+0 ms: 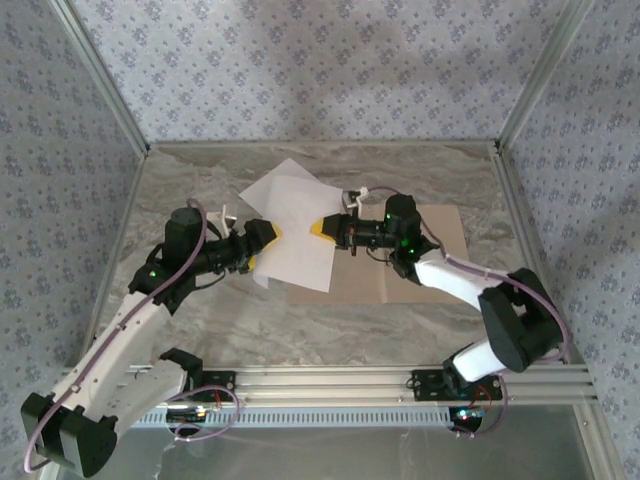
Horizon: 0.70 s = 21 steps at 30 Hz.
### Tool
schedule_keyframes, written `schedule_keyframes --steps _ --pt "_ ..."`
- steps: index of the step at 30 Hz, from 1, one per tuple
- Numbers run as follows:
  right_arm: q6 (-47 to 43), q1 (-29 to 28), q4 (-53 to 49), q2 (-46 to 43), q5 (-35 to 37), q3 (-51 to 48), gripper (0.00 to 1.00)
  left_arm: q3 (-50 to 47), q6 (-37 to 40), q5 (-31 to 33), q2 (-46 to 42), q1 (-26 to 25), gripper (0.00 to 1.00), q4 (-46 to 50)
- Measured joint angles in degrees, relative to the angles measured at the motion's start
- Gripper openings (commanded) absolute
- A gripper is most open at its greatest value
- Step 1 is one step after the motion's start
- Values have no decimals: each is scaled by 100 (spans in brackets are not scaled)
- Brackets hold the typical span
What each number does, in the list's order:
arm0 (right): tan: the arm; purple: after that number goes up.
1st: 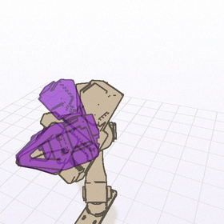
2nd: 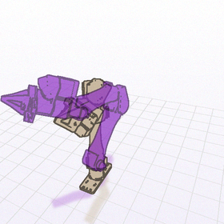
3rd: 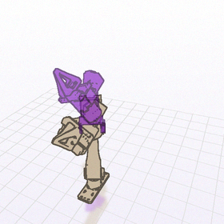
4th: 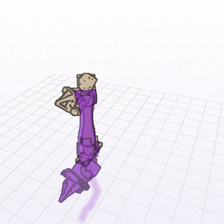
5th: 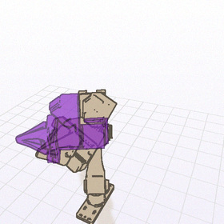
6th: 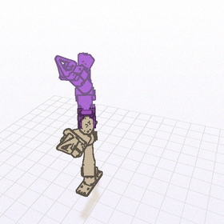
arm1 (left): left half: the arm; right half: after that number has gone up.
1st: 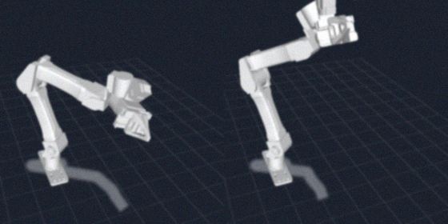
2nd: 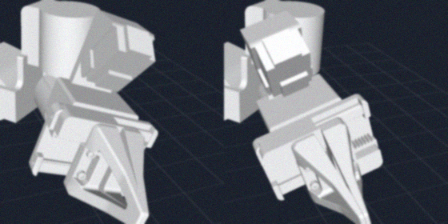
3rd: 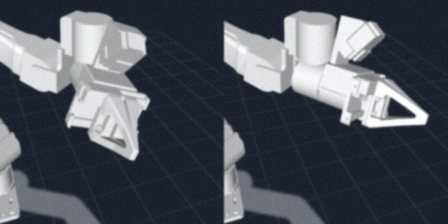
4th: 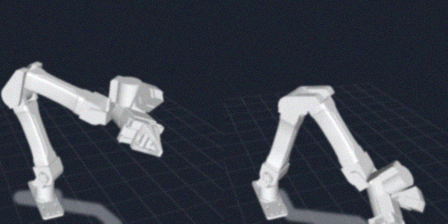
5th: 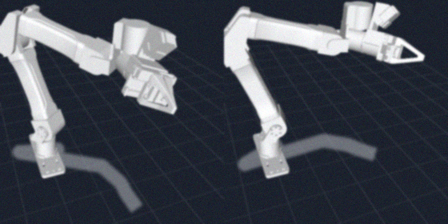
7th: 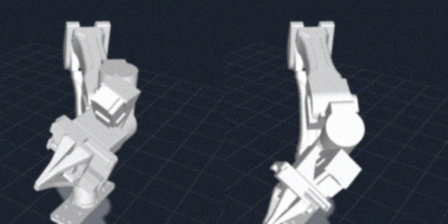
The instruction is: Put the files into the folder
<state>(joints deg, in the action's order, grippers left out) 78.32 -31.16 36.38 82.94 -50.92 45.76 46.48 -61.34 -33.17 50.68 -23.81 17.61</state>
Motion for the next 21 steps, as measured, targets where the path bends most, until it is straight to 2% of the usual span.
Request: schedule_keyframes --steps 6,10,16,21 --pt "-2330 4 -3488 -490 428 1316 0 72 308 247 0 0 88 404" --pt "-3458 4 -5254 -505 848 2243 0 72 452 428 26 2 89 592" --pt "-4913 2 -7278 -505 1792 3403 0 2 476 481 120 -31 88 428" --pt "-5877 -24 -8480 -505 2608 4087 0 -236 476 579 208 -140 83 129"
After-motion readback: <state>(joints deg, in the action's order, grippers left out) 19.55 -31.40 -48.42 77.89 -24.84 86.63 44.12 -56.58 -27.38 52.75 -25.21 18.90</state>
